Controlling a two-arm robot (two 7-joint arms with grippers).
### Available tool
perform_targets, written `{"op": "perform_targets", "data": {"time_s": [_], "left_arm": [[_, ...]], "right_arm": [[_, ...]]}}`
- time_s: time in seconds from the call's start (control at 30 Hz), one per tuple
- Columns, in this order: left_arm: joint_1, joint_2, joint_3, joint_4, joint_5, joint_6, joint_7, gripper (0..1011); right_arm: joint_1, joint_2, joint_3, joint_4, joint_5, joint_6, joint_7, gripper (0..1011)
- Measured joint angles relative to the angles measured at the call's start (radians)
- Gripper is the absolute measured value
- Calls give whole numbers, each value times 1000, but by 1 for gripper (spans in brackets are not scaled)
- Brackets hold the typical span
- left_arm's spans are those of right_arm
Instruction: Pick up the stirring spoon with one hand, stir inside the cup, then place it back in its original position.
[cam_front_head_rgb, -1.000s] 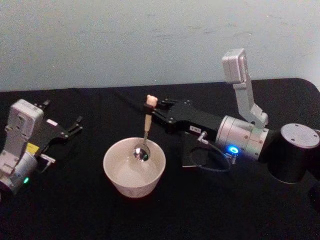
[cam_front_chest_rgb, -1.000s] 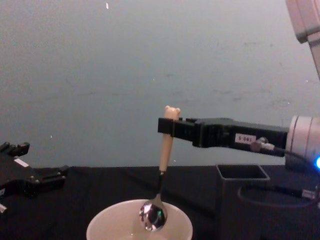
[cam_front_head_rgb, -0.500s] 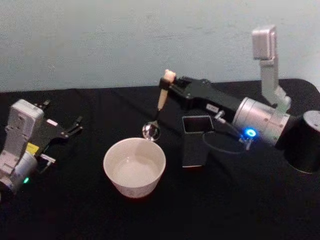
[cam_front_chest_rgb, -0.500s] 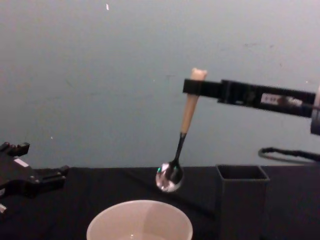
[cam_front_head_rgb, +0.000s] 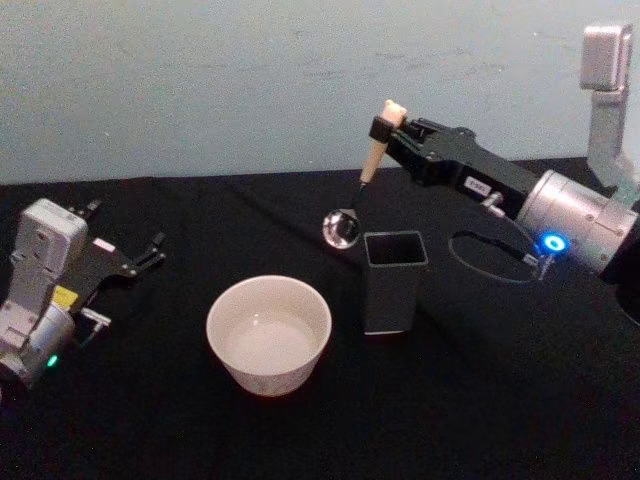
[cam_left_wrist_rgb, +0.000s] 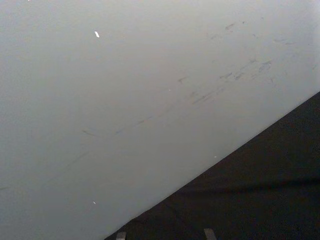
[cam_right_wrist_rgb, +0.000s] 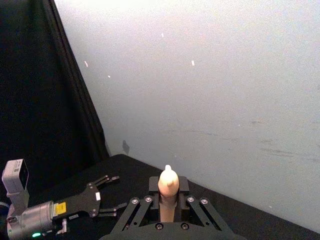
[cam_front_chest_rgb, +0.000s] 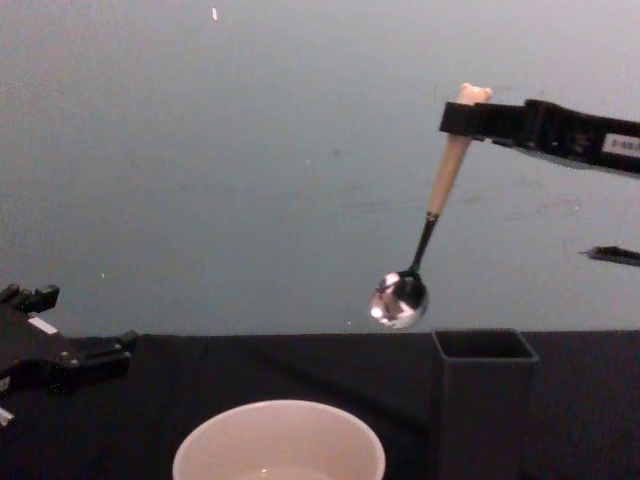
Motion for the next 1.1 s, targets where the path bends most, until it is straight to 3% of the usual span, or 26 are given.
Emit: {"op": "perform_targets", "data": {"time_s": [0.57, 1.1], "left_arm": [[0, 0, 0, 0, 0, 0, 0, 1001], [0, 0, 0, 0, 0, 0, 0, 1001]], "right_arm": [[-54, 86, 60, -21, 61, -41, -1, 217], [-55, 86, 30, 22, 15, -47, -13, 217]]}}
